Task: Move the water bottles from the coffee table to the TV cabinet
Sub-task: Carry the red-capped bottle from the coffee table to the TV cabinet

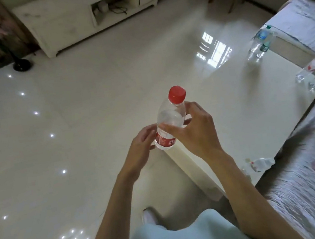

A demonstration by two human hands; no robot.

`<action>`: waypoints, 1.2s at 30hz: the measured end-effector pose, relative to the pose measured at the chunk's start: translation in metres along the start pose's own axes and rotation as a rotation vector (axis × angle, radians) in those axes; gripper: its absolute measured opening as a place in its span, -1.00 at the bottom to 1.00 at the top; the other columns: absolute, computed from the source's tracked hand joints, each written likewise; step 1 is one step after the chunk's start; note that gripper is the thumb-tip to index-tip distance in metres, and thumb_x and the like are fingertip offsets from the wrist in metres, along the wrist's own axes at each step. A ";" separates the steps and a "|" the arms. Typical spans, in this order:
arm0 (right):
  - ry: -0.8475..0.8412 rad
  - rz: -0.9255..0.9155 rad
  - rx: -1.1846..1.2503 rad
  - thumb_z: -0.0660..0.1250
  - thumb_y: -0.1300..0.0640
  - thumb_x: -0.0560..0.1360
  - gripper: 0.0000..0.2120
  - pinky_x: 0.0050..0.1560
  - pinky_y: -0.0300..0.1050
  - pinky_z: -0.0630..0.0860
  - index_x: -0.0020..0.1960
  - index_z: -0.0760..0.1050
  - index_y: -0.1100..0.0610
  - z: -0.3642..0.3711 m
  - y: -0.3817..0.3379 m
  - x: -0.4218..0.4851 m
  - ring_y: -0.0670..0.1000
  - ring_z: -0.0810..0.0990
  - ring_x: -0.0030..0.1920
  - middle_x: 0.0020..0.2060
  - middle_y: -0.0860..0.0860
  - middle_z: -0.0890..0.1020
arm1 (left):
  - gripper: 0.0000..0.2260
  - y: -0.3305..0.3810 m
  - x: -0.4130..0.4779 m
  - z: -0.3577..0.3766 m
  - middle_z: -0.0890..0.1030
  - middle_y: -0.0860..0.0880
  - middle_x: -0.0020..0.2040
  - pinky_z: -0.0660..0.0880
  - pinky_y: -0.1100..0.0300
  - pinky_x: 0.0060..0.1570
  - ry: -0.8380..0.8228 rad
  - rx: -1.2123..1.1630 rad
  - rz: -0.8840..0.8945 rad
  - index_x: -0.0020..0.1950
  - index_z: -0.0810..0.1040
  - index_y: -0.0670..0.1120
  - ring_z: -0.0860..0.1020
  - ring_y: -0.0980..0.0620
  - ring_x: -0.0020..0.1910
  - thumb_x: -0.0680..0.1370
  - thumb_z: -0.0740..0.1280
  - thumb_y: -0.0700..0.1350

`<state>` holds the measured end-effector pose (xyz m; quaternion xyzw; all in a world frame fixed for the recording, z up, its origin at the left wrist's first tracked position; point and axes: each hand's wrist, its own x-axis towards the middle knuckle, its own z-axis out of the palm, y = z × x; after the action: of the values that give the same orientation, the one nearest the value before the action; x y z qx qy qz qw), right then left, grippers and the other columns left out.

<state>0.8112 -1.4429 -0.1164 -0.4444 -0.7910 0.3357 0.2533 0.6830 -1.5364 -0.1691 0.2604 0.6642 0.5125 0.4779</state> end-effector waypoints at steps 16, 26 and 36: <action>-0.111 -0.150 0.057 0.45 -0.26 0.33 -0.42 0.14 -0.10 0.56 0.23 0.46 0.00 0.077 -0.080 0.110 -0.10 0.55 0.03 0.10 -0.12 0.57 | -0.72 0.036 0.044 -0.087 0.57 0.09 0.23 0.52 0.21 0.19 0.349 0.018 0.199 0.31 0.49 0.01 0.56 0.14 0.17 0.61 0.20 -0.02; -0.236 -0.256 0.165 0.41 -0.36 0.23 -0.38 -0.03 -0.13 0.60 0.17 0.46 -0.05 0.098 -0.089 0.245 -0.12 0.56 -0.03 0.02 -0.14 0.55 | -0.70 0.104 0.134 -0.108 0.57 0.04 0.26 0.51 0.18 0.23 0.485 0.110 0.186 0.34 0.46 -0.05 0.54 0.13 0.22 0.61 0.24 -0.07; -0.286 -0.338 0.189 0.43 -0.34 0.25 -0.38 -0.02 -0.07 0.61 0.19 0.46 -0.03 0.119 -0.107 0.352 -0.10 0.55 -0.02 0.01 -0.16 0.53 | -0.70 0.146 0.222 -0.128 0.58 0.08 0.25 0.49 0.35 0.14 0.575 0.089 0.193 0.34 0.46 -0.02 0.55 0.19 0.21 0.61 0.24 -0.04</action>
<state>0.5035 -1.2129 -0.0763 -0.2277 -0.8470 0.4206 0.2320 0.4557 -1.3566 -0.1126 0.1870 0.7662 0.5787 0.2077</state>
